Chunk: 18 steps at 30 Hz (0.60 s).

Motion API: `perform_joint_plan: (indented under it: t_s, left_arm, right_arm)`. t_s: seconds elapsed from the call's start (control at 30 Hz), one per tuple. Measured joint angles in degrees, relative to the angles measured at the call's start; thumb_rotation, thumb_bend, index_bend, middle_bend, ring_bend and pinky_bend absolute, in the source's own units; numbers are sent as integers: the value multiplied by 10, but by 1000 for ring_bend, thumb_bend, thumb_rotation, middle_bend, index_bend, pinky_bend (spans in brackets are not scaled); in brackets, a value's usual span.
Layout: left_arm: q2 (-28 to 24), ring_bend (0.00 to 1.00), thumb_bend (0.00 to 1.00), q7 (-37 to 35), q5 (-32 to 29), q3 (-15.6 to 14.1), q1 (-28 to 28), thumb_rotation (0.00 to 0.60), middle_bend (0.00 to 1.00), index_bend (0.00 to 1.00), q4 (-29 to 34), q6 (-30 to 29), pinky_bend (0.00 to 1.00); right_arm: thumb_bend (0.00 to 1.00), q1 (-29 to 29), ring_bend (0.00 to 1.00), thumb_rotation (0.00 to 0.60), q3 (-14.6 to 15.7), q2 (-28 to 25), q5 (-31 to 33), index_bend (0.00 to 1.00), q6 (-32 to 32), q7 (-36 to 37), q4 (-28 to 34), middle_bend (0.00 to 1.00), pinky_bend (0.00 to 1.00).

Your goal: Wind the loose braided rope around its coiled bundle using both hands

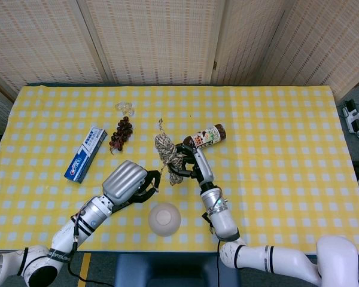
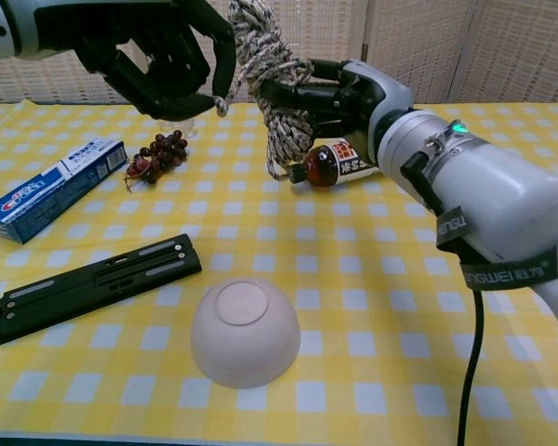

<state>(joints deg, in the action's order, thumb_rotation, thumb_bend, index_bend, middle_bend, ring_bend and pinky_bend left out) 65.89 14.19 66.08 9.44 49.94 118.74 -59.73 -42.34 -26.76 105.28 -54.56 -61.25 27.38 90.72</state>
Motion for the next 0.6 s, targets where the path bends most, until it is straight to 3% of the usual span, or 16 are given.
perform_joint_plan:
  t_s: [0.27,0.6]
  left_arm:
    - [-6,773,535,-74,-4,-4,-20,600,843,617,-54,30,750]
    - [9,773,535,-98,-43,6,-22,600,843,618,-110,59,750]
  right_arm:
    - [599,27,822,600,-5,-26,-71,917,20,91,7,776,718]
    - [599,50,823,600,16,-70,-170,917,40,195,23,776,718]
